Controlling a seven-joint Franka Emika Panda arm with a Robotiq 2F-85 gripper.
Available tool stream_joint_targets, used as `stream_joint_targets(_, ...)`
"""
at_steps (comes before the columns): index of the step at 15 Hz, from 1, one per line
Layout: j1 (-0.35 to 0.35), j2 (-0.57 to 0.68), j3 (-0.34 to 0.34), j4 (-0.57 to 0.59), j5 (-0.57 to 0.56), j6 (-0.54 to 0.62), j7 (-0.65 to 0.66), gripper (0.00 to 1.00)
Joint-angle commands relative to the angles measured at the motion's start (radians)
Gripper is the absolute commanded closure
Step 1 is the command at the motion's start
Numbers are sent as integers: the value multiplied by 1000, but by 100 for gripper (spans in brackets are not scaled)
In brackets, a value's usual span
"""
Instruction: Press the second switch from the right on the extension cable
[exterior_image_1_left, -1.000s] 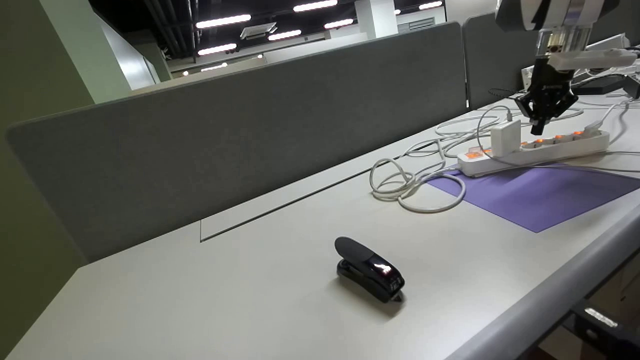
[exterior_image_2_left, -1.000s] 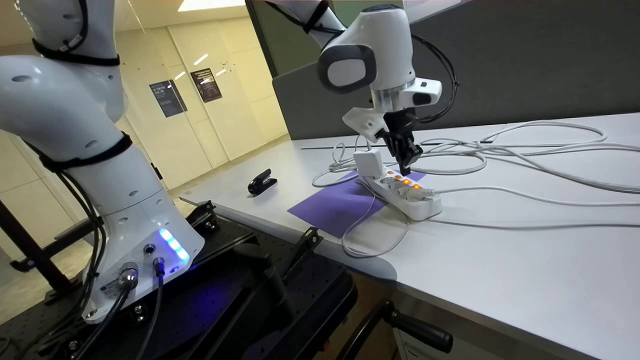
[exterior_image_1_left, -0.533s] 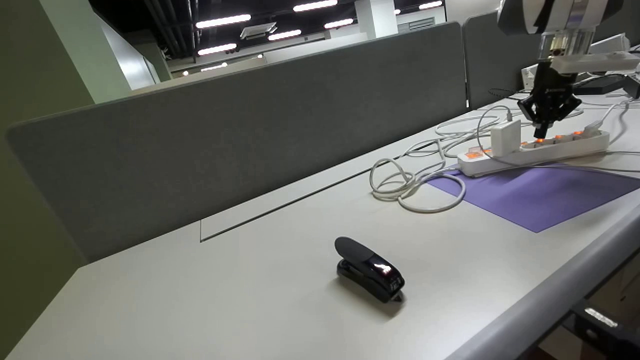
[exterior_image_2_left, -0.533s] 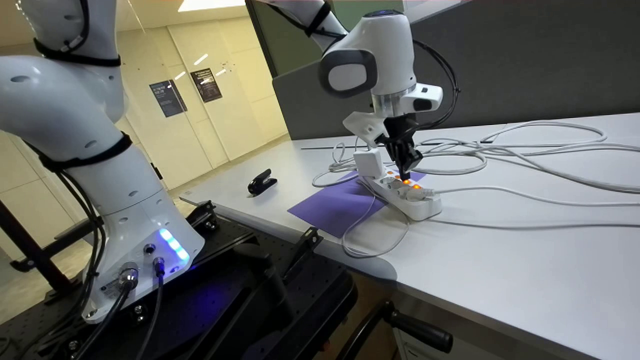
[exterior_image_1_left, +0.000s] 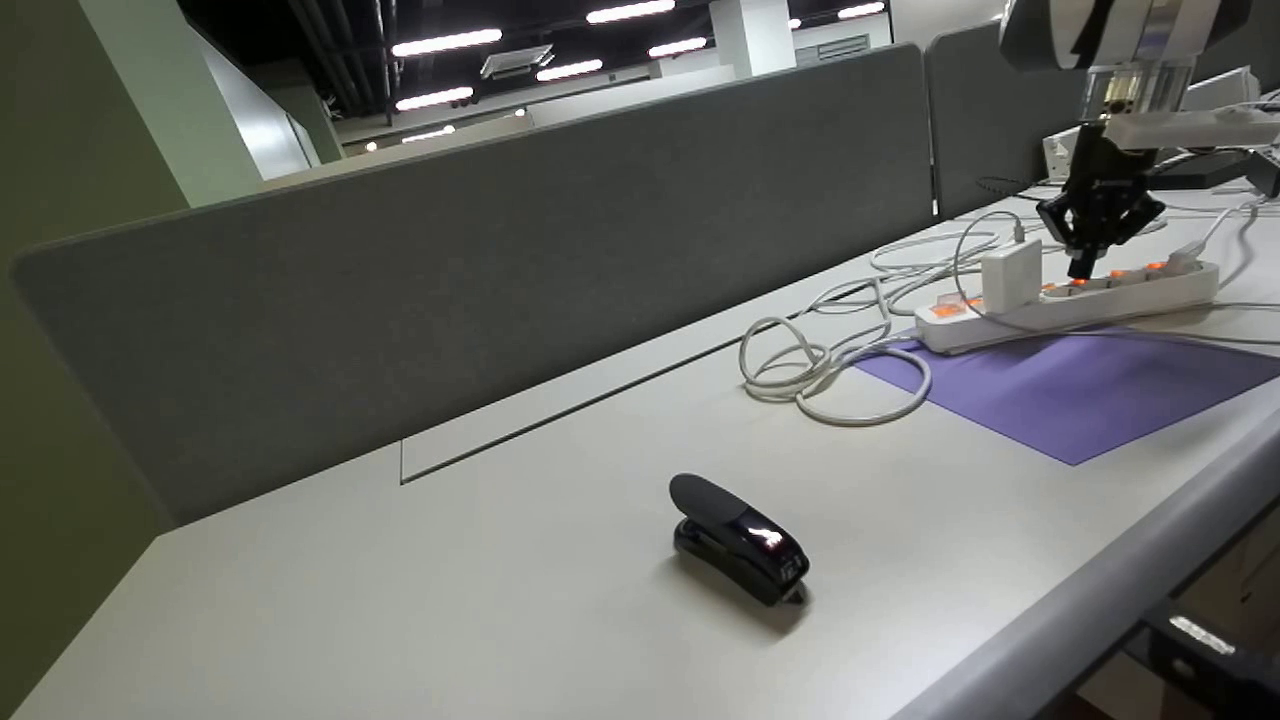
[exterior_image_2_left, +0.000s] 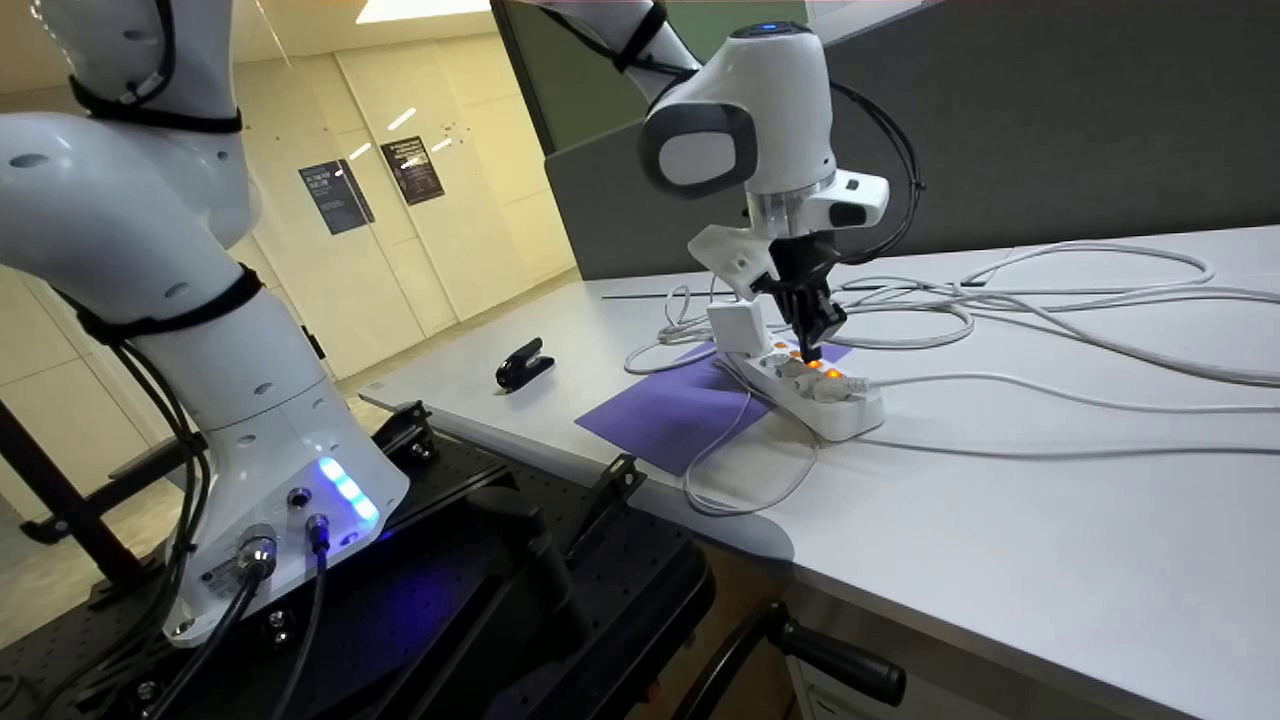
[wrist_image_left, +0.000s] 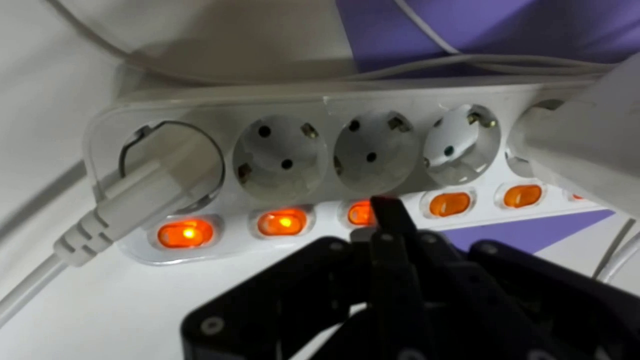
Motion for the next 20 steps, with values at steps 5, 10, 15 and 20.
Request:
stream_joint_targets(5,-62,23,61,36,-1,2,6,100)
stream_joint_targets(10,-62,32,58,42,-10,8,21,100)
stream_joint_targets(15,-40,50,42,47,-26,44,48,100)
stream_joint_targets(20,-17,66,32,48,-59,83,98,100)
